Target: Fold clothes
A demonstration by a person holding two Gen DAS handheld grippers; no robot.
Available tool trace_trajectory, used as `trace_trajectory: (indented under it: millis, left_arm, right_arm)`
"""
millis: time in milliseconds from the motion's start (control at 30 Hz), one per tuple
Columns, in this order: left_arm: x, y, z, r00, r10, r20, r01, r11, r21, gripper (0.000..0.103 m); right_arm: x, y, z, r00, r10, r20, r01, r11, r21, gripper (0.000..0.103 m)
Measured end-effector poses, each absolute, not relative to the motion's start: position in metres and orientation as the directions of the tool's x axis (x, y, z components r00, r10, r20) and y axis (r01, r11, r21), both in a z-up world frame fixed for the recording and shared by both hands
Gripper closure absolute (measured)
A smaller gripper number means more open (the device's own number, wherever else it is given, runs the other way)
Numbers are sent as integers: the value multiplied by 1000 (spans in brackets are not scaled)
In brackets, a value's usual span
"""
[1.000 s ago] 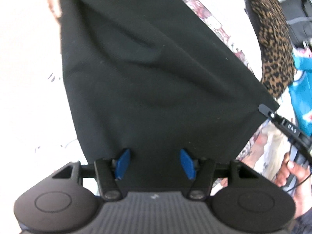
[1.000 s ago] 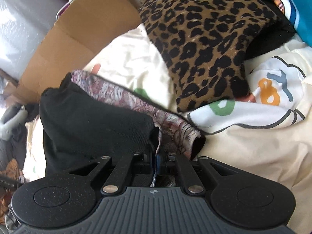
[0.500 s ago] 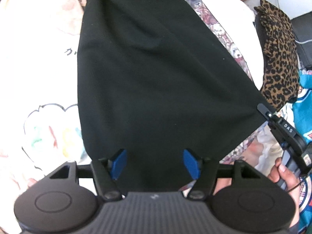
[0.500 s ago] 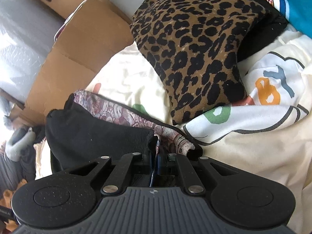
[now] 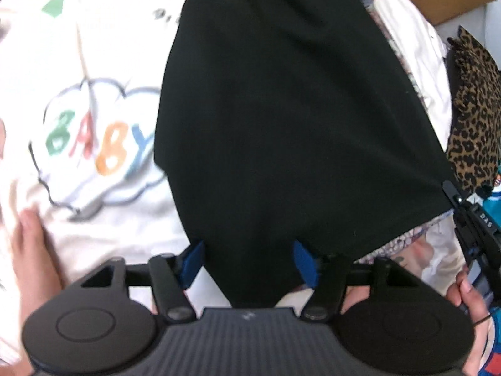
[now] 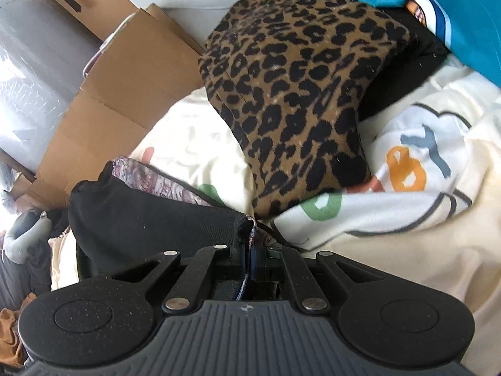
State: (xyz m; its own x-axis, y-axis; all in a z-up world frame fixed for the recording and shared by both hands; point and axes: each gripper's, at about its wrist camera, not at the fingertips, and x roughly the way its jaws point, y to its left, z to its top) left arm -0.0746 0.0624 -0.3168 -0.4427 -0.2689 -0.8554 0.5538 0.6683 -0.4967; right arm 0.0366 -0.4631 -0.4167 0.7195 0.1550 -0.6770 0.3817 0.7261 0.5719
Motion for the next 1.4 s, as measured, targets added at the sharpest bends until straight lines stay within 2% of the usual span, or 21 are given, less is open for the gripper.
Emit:
trace_trajectory:
  millis: [267,333,633,733,900,967,1133,1200,1267,1400]
  left_arm:
    - [-82,58,-336,-477,-230,-848,552,672,-493,44]
    - [-83,56,-340,-483,-220,-848,558,668,-492,51]
    - [-81,36,-356,-493,-167,-854,603,642,-474,49]
    - [-76,27,-358,-497,-146,-856,614,638,-465,50]
    - [-61,12,-339,-491,-128,-862,657,596,-462,50]
    - [-49,3,-330,-485,-133,-864,668,581,-464,49]
    - [-22,-20,-303,-458,-172,-872,695,542,-472,45]
    - [-7,-34,-297,-440,-181,-880,709,532,-464,43]
    - [14,-48,-290,-417,-216,-883,699,544,-464,42]
    - [42,-75,-278,-370,-266,-890,704,545,-456,39]
  right_arm:
    - [31,-464,-421,713,160,-682,389,720,575,102]
    - [29,-465,-421,715,158,-681,392,717,577,102]
    - [21,-468,-423,715,154,-681,402,707,582,102]
    - [21,-471,-426,714,159,-682,412,692,593,99]
    - [16,-474,-422,713,157,-683,417,689,593,95]
    - [12,-476,-418,713,153,-684,416,694,588,89]
    - [5,-475,-405,715,119,-689,408,730,549,86]
    - [4,-475,-401,717,102,-690,412,736,537,78]
    - [2,-475,-397,720,82,-689,418,741,525,63]
    - [1,-476,-392,742,65,-667,409,745,527,60]
